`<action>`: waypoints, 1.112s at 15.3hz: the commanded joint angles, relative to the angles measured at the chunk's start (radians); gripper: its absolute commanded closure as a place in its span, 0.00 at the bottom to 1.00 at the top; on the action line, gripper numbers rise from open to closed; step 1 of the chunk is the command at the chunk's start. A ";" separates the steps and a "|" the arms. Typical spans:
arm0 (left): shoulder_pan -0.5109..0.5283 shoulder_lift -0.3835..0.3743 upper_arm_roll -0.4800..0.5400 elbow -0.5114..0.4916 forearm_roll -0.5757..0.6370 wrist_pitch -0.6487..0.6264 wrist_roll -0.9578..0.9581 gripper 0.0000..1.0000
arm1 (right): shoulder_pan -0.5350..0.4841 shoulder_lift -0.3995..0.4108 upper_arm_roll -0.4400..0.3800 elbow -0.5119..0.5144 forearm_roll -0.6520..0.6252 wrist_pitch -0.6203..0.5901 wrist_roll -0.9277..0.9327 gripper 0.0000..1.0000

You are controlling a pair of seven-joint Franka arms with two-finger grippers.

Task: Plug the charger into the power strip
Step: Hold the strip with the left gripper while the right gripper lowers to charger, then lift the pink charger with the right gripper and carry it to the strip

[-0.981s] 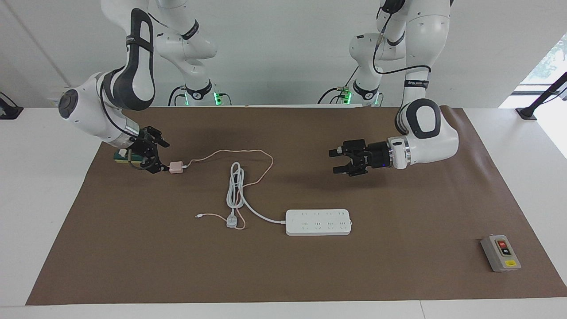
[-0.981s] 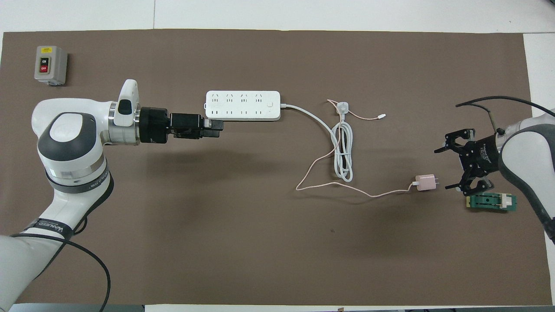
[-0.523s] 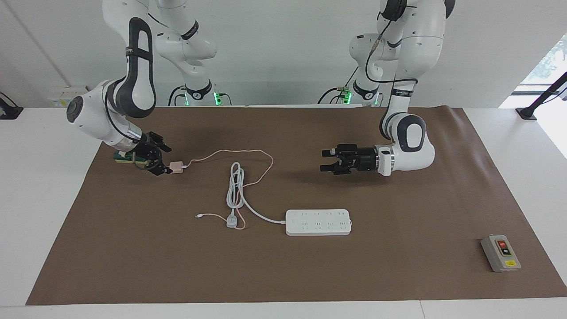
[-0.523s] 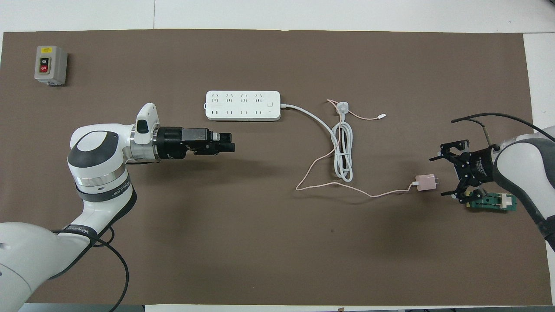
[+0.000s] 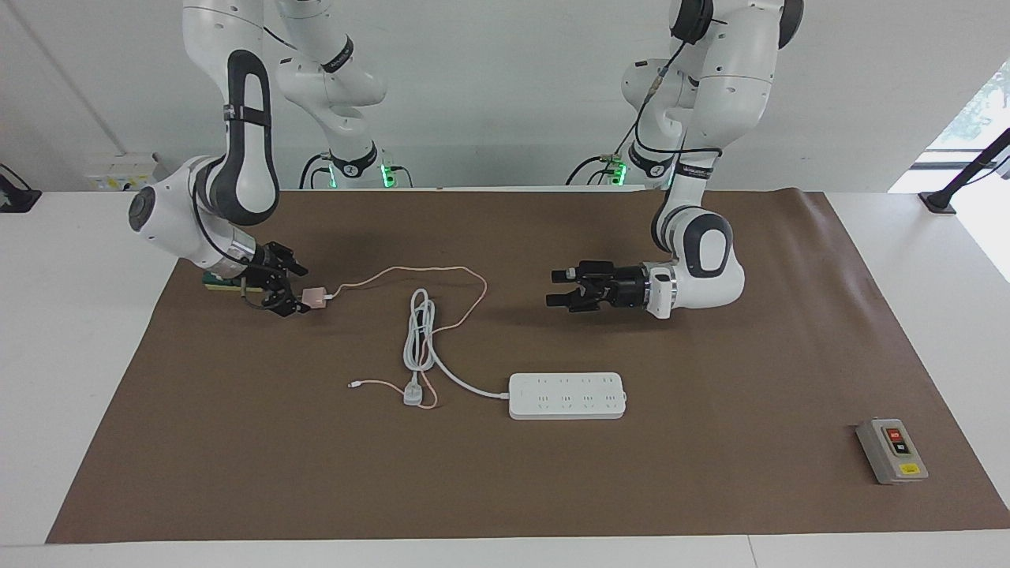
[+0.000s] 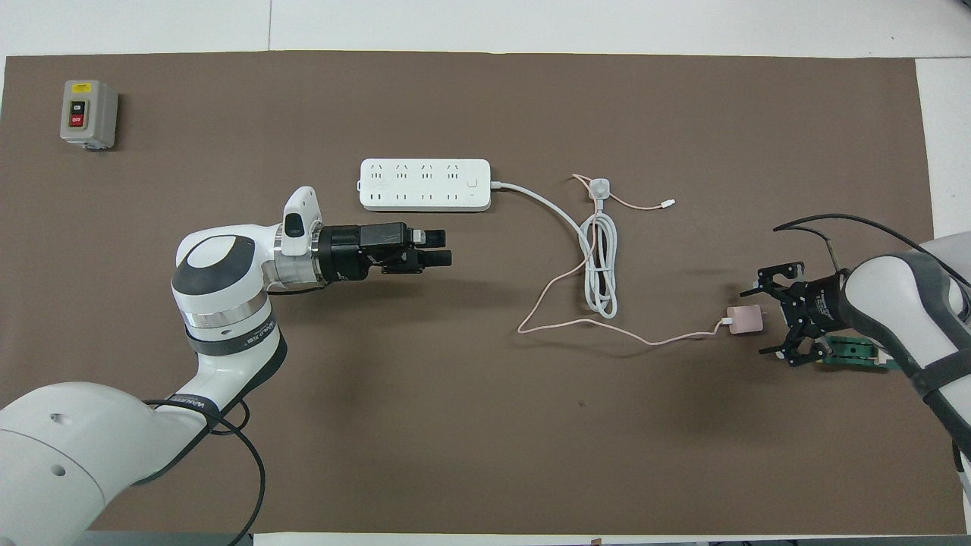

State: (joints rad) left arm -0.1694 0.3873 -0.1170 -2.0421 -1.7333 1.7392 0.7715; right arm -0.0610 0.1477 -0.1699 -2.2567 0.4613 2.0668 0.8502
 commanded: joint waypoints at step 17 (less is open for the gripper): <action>-0.084 0.085 0.010 0.129 -0.072 0.118 0.097 0.00 | 0.084 0.020 0.010 0.126 0.144 -0.034 0.144 1.00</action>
State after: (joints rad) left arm -0.2369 0.4598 -0.1169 -1.9287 -1.7807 1.8456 0.8475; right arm -0.0086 0.1565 -0.1626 -2.2196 0.5371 2.0992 0.9255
